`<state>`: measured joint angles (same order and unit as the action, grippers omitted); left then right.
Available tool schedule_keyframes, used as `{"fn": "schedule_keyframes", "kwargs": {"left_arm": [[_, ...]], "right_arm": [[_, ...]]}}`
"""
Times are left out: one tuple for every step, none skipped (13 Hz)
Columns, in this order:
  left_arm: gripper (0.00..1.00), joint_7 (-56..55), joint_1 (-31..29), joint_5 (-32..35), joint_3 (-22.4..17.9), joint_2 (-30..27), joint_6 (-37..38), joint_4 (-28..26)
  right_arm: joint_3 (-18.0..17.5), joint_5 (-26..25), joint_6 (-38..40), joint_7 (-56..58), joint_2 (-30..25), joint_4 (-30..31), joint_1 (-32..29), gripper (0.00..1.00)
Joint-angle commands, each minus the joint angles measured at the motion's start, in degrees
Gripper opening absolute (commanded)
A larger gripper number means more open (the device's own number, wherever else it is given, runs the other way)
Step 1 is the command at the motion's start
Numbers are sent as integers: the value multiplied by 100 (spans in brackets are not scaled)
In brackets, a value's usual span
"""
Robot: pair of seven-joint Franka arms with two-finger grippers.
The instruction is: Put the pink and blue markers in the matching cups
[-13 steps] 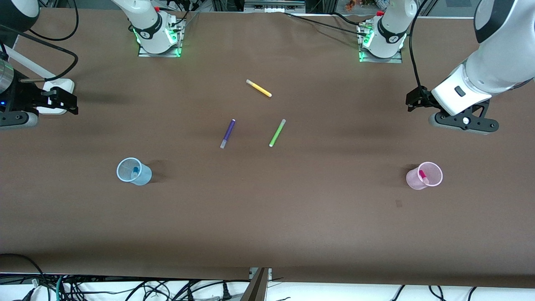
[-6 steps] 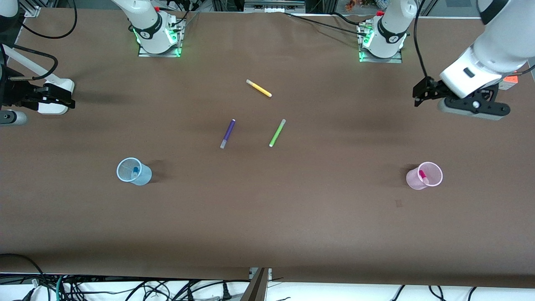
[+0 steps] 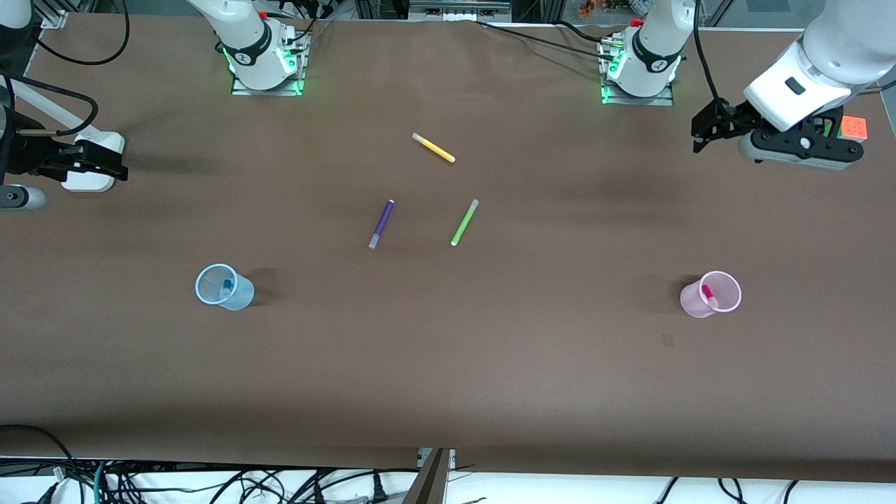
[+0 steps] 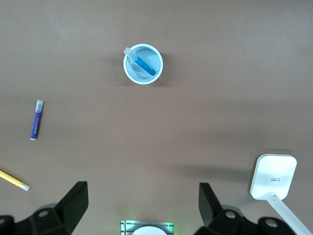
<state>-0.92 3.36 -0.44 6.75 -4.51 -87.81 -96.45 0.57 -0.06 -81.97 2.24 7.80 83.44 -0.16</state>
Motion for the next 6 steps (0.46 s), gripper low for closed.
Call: {"fn": "schedule_keyframes", "kwargs": {"left_arm": [[100,-48,-10,18,11,372,256,460],[100,-57,-10,18,20,372,256,452],[100,-57,-19,18,11,372,264,452],[100,-49,-45,18,2,372,256,452],[100,-40,-63,18,-41,381,264,452],[100,-40,-107,9,-77,381,247,452]], "right_arm": [[-13,32,41,-75,-33,-47,7,100],[-13,41,41,-83,2,-47,7,100],[-13,41,41,-84,2,-47,7,100],[-13,41,41,-84,2,-56,7,100],[-13,41,41,-101,2,-47,7,100],[-13,67,6,-119,11,-47,7,100]]}}
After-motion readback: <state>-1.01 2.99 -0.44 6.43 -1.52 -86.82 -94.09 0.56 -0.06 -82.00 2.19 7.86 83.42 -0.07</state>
